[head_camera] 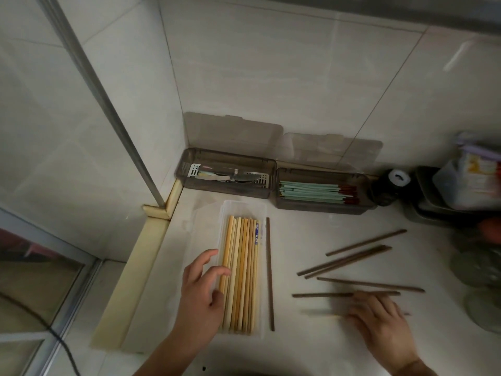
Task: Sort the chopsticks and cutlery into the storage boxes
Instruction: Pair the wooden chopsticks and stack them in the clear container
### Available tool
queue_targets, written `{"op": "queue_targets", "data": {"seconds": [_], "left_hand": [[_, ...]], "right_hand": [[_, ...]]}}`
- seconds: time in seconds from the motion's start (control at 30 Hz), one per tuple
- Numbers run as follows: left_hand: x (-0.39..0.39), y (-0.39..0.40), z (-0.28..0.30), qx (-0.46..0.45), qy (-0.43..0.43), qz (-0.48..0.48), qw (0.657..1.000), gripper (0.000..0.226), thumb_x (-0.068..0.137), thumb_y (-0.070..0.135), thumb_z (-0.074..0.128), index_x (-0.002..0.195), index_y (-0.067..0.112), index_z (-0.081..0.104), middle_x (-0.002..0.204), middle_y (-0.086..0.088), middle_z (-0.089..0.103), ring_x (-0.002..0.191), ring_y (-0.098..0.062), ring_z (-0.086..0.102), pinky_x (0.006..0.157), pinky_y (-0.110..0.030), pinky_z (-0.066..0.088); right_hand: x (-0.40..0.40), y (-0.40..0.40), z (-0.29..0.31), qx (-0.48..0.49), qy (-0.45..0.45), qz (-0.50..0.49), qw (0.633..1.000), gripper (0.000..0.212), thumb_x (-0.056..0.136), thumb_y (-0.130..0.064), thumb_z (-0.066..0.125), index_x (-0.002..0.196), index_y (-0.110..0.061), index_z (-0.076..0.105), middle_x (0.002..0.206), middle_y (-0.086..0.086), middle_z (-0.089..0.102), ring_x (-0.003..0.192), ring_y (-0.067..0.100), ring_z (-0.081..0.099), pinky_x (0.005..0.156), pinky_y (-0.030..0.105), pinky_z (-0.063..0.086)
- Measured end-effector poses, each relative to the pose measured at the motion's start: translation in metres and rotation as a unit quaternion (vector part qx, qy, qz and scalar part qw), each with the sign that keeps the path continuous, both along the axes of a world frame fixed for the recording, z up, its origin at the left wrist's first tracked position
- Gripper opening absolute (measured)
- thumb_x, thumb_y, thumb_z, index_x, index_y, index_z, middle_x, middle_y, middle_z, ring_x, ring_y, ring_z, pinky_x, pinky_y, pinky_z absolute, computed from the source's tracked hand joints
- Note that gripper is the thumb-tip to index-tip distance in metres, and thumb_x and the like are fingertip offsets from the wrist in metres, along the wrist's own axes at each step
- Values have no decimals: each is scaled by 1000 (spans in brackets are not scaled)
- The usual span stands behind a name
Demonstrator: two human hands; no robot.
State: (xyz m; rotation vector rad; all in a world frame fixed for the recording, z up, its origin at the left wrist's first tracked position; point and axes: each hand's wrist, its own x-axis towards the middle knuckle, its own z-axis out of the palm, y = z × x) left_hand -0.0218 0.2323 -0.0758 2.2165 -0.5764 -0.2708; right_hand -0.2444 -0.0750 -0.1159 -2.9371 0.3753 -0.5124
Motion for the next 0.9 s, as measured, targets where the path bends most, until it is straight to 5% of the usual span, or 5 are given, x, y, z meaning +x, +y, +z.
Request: {"op": "queue_targets", "data": {"seconds": [0.2,0.3,0.63,0.8,0.9], "left_hand": [[1,-1,-5,-20,-16,-4,1000,62,73,-14,62,102,41,59,140,28,27,135,-7,28,100,-25,35],[1,0,-7,-36,-27,-5,999,64,69,-17,60,105,35,60,140,29,28,134,-9,31,99,-26,36],[2,1,-10,-46,-40,6,998,54,65,-15,58,91,32,52,139,25,32,132,-5,31,99,-21,28],[2,1,-12,-43,-39,-1,998,51,68,-11,56,92,33,52,143,21,32,133,-6,30,100,-22,26],[2,1,-11,-43,-35,-1,998,48,71,-8,55,93,35,52,141,25,31,133,-4,28,100,-21,26]], "right_hand": [[86,61,74,277,-177,-59,943,13,90,-22,53,98,-12,55,97,-23,57,78,-2,59,66,11,47],[137,96,98,319,-186,-8,930,12,90,-16,55,100,-21,57,87,-17,59,74,1,61,65,13,51],[216,138,61,1,116,-7,993,24,85,-30,43,70,-28,61,60,-10,59,81,20,52,82,44,41],[232,143,70,-88,234,30,968,16,87,-33,51,90,-27,65,89,-5,67,105,27,47,95,51,26],[226,137,65,-79,182,59,978,19,86,-37,52,97,-29,66,94,-7,67,104,25,49,95,51,31]]}}
